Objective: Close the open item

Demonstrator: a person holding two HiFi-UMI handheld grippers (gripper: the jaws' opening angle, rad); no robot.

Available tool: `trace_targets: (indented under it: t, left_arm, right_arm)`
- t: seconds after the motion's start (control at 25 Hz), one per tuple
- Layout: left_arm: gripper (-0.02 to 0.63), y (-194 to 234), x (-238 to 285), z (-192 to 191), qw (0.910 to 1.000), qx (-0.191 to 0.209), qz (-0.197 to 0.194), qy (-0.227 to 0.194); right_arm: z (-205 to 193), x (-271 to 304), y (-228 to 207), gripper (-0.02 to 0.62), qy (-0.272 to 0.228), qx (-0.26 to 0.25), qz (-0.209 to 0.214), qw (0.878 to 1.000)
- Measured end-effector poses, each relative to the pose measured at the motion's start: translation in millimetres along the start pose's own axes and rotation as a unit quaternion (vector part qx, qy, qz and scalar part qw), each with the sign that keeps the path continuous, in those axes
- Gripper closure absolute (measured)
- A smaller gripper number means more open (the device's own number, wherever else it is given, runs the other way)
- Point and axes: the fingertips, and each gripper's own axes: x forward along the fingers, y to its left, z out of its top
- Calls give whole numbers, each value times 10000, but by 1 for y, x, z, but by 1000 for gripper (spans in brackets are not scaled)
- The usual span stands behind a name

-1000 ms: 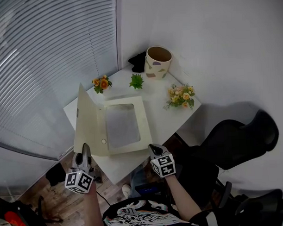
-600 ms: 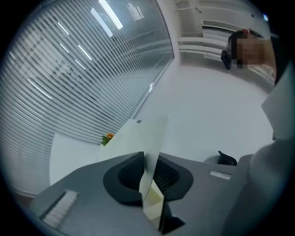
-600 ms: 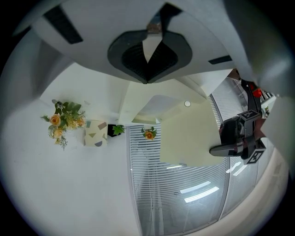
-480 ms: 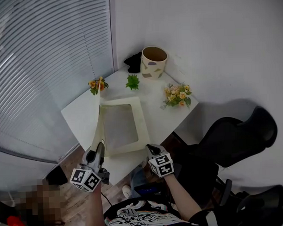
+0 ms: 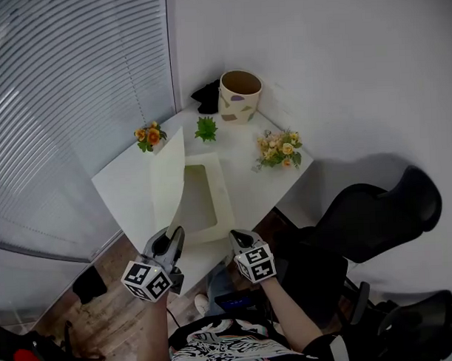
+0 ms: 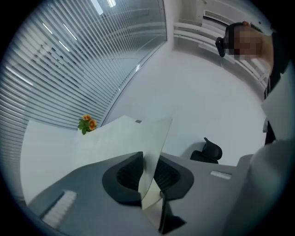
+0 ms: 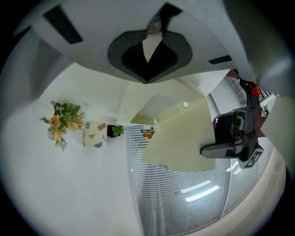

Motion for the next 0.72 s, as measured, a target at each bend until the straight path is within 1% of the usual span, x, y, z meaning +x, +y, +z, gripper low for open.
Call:
trace_targets:
  t: [0.36, 0.72]
  left_arm:
    - [554, -13, 30, -22, 9983, -1, -335, 477]
    - [548, -18, 44, -32, 9968, -77, -471, 644]
  right_arm:
    - [0, 0, 0, 592, -1, 68, 74, 9999]
    - [-2, -1, 0, 592, -32, 144, 159, 9998]
